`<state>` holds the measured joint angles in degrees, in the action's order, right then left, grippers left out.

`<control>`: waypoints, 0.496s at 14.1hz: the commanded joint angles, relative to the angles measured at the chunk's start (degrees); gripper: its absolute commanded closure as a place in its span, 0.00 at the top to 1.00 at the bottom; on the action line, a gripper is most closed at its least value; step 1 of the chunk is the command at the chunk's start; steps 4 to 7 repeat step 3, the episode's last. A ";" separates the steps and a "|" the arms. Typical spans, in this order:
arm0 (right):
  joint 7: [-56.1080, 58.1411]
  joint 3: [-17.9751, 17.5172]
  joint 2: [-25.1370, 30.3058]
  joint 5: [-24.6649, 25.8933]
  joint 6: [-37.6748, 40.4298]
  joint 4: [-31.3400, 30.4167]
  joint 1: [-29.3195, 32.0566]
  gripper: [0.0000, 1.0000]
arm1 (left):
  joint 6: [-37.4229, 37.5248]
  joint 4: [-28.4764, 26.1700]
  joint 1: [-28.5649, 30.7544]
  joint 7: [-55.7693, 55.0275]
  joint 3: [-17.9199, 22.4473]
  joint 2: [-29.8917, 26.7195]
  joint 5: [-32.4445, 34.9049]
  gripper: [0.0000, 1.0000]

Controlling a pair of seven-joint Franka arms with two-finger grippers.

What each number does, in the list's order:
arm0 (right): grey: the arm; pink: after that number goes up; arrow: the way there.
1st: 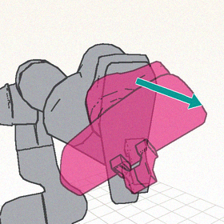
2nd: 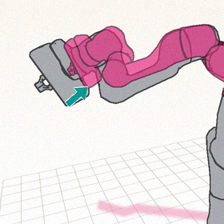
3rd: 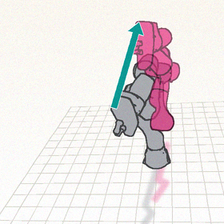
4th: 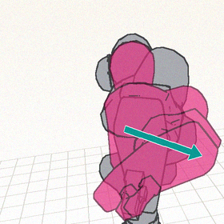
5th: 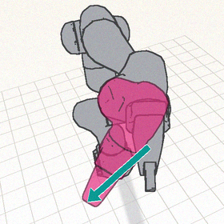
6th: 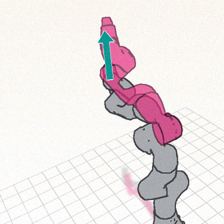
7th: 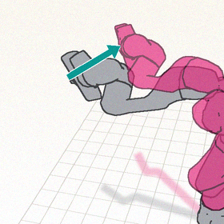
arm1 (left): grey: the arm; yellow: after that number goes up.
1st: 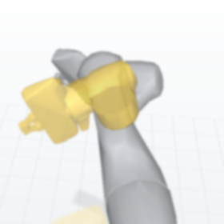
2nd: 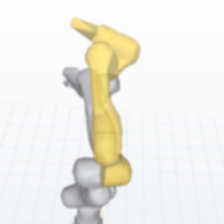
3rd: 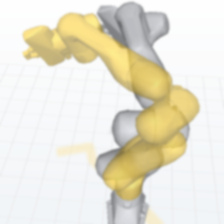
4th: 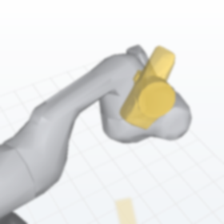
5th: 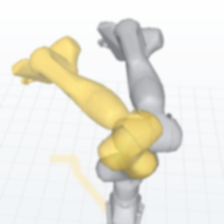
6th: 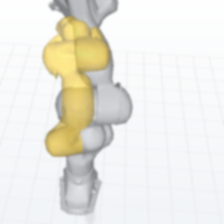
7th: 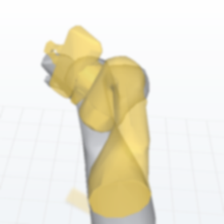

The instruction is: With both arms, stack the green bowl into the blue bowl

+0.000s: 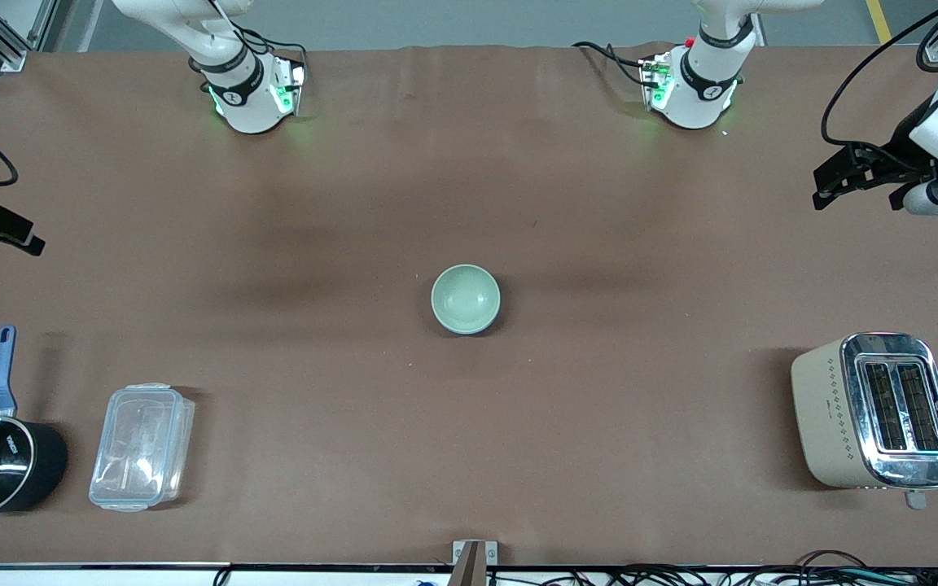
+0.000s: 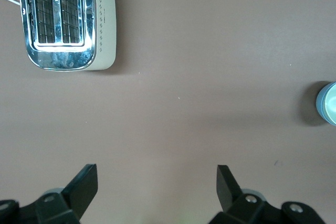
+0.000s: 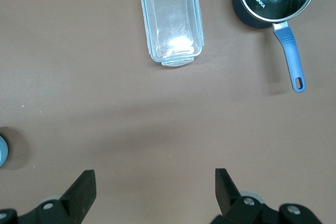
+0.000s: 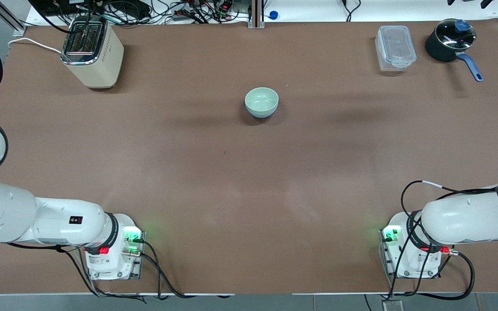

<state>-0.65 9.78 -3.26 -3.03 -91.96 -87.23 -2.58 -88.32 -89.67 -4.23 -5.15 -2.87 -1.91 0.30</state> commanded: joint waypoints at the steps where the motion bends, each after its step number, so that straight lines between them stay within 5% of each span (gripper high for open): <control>1: 0.65 -0.82 -0.52 0.57 0.64 1.62 1.26 1.00 | 1.13 0.64 0.10 0.41 -0.03 -0.28 -0.21 1.00; 7: 0.65 -0.73 -0.43 0.57 1.25 1.44 1.61 1.00 | 1.13 0.64 0.10 0.50 -0.03 -0.28 -0.21 1.00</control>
